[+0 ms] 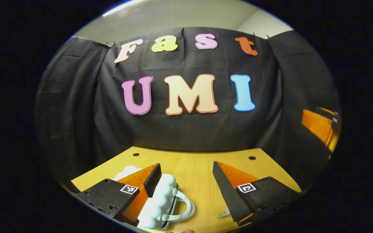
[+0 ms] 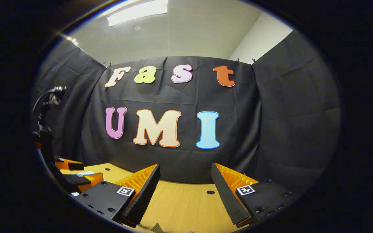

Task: First open the suitcase, pack the skin care products into it, and then close the suitcase.

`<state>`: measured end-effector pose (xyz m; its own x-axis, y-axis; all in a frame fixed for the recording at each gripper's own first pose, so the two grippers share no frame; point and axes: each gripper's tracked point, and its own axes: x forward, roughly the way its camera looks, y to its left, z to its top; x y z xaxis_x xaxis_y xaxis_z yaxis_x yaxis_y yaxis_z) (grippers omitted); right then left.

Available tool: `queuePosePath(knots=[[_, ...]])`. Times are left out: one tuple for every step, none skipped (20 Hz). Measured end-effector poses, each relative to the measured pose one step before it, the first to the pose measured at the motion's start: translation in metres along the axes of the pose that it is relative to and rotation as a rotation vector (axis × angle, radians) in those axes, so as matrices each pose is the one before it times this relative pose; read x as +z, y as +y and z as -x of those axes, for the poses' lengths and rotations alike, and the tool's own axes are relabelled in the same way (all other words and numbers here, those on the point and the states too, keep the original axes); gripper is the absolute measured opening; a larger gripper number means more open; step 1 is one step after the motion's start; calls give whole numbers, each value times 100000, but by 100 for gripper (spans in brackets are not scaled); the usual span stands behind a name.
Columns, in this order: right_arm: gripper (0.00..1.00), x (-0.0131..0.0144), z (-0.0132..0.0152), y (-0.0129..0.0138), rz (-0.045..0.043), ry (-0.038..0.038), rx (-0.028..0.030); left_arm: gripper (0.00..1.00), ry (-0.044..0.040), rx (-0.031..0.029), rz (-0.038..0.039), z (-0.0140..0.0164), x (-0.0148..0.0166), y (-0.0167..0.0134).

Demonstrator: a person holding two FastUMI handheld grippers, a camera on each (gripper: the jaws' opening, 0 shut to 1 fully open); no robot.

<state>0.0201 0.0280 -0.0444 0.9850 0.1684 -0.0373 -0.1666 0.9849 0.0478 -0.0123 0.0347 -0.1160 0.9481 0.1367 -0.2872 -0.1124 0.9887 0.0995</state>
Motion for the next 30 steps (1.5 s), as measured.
queuePosePath(knots=[[98,-414,-263,-369,-518,1260,-2590,95,6094,-1747,-1520,-571,-1643,-107],[98,-552,-180,113,-862,1526,-681,95,5802,-1674,-616,-674,-1955,3],[98,-275,-121,599,-418,823,282,95,4204,-1744,335,-686,-1386,-88],[98,-535,-178,354,575,1669,204,95,5384,-2105,673,-625,-1590,-343],[98,-1052,-164,-99,1309,2972,-1033,95,4270,-1801,585,-502,-1467,-173],[98,-911,-7,-227,1135,3138,-1279,95,4018,-1923,357,-548,-1095,-137],[98,-517,147,26,427,1888,-464,96,2767,-1371,-65,-522,-888,9],[99,-150,107,-110,354,888,-858,96,2808,-556,-372,-634,-727,18],[99,-205,142,-340,874,858,-1411,96,4577,-562,-116,-580,-1220,45],[98,-316,6,-156,663,1270,-496,96,2993,-1713,1171,-373,-731,-243],[98,-609,-32,38,304,1675,-151,93,3800,-1939,1779,-451,-854,-398],[99,-341,-75,-20,-131,1676,-359,95,2620,-811,1472,-376,-359,-169],[99,-326,-160,-25,-506,1428,-226,95,3520,580,735,-409,-575,129],[99,-146,-116,-8,-865,1164,-263,95,3079,1153,674,-469,-323,255],[99,-181,-54,-90,-933,943,-259,95,3300,-642,809,-403,-592,-95],[99,-65,-65,-81,-703,777,-201,94,2978,-84,646,-549,-533,-13],[99,-197,-5,-22,-376,486,-167,94,2507,-367,642,-459,-409,8],[99,-81,3,-10,92,474,-25,94,3346,-267,460,-366,-546,-28],[99,-151,-4,-42,355,355,-38,94,1344,-1272,-301,-549,-134,-203],[98,-12,-6,-36,447,49,-29,88,2254,-1402,-80,-444,-233,-335],[98,-120,161,-106,384,-123,-4,87,1974,-1032,97,-407,-388,-247],[98,78,46,-81,246,-111,-130,87,1755,-544,534,-394,-243,-158],[100,62,64,-74,42,-375,-60,88,2095,-202,469,-535,-351,0],[99,211,75,-101,-8,-506,-262,87,1841,180,244,-254,-267,30],[99,19,66,-130,88,-453,-154,86,1243,-207,36,-351,-213,-92],[99,-29,59,-161,179,-264,-171,79,923,-40,21,-331,-93,-27],[99,-170,9,-101,228,66,-114,73,991,2217,-526,-114,-204,507],[99,-90,62,-156,108,182,-167,61,396,2600,-910,-34,22,583],[99,-164,94,-184,26,97,-138,53,-221,1601,-712,141,21,434],[99,5,138,-141,-68,-37,-179,38,-37,850,214,133,65,270]])
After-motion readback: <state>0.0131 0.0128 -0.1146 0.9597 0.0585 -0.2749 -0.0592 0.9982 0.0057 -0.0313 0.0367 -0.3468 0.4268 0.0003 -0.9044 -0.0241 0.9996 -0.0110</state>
